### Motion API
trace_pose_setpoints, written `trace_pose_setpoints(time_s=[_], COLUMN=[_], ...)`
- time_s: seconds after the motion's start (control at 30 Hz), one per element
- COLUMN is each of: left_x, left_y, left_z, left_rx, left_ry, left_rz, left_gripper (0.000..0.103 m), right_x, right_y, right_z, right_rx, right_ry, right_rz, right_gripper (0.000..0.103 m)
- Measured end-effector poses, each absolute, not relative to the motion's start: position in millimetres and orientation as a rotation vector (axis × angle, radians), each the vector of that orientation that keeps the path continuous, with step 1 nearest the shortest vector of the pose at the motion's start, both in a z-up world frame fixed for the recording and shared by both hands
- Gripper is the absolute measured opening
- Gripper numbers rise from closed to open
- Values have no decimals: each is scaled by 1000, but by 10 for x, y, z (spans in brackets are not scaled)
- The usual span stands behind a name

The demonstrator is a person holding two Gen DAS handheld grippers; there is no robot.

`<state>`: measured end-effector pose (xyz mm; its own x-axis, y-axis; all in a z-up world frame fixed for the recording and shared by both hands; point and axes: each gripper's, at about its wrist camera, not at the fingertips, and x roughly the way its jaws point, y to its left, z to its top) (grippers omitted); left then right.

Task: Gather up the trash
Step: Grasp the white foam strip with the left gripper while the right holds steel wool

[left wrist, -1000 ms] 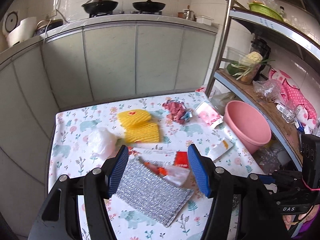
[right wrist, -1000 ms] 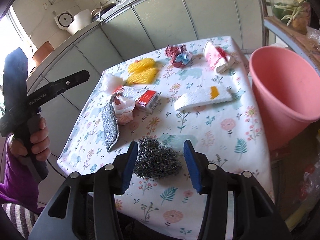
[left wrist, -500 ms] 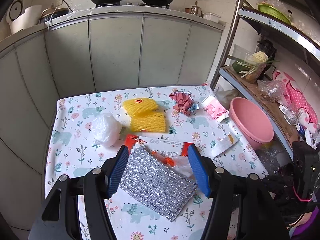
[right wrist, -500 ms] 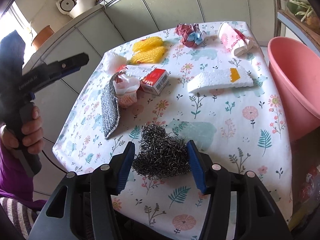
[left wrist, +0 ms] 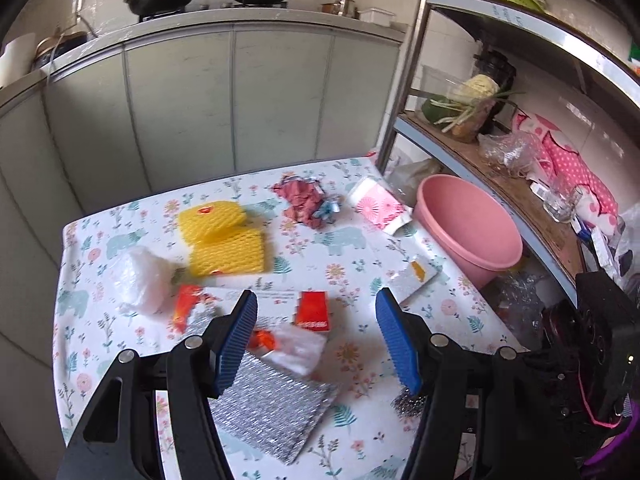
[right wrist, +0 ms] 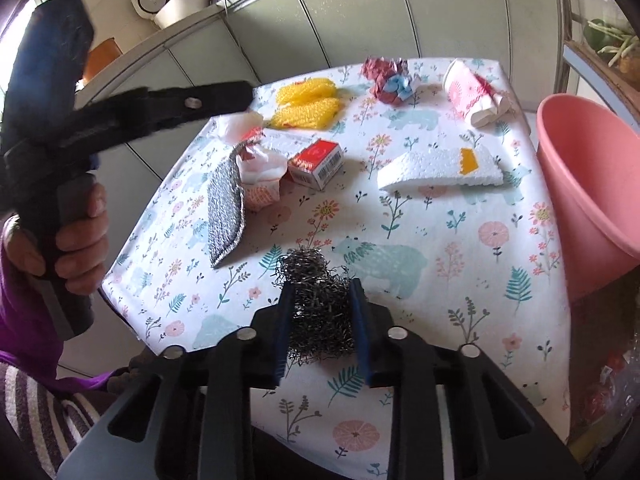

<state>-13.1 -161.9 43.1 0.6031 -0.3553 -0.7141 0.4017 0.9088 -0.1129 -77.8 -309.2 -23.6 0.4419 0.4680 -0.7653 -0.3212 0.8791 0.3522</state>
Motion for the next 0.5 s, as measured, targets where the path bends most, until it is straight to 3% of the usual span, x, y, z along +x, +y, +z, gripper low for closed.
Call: trace_pose_setpoints(time_s=[0.5], left_x=[190], left_y=[-2641], left_z=[-12], left_rx=[261], left_ry=[898], left_rz=[-625], left_gripper=[59], right_x=[-879], right_y=[-3509], right_z=[-102], right_rx=[247], right_ry=[962], right_rz=[424], right_gripper=[23])
